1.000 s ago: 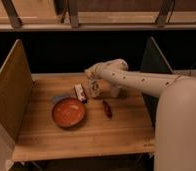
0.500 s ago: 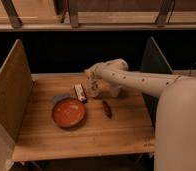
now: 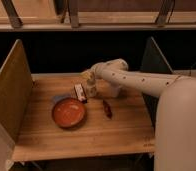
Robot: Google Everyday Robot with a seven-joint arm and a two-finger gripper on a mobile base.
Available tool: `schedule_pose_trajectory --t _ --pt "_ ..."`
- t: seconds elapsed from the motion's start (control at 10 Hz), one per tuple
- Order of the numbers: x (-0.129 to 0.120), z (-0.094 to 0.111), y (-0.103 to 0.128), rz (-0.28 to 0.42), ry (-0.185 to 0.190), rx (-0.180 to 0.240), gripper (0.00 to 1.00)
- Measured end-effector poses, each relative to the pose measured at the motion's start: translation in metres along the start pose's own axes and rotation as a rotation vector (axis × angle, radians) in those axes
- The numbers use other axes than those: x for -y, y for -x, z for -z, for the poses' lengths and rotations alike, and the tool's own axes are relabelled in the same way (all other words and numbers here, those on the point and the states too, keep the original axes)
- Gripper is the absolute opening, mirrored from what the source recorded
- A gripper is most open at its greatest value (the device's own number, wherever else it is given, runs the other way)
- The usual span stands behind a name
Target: Stand the bottle upright
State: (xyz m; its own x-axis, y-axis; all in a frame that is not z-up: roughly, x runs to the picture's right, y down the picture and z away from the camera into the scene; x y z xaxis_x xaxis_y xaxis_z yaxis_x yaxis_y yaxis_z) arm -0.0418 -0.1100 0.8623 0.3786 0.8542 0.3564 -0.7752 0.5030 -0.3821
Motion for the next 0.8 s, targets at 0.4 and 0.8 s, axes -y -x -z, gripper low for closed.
schedule_pose_trajectory --t 0.4,0.8 --pt "-0.0001 -0.0004 -0.0007 0.0 0.0 -0.001 0.8" --pt "-0.0002 -0.0009 -0.0016 -0.001 0.001 -0.002 0.8"
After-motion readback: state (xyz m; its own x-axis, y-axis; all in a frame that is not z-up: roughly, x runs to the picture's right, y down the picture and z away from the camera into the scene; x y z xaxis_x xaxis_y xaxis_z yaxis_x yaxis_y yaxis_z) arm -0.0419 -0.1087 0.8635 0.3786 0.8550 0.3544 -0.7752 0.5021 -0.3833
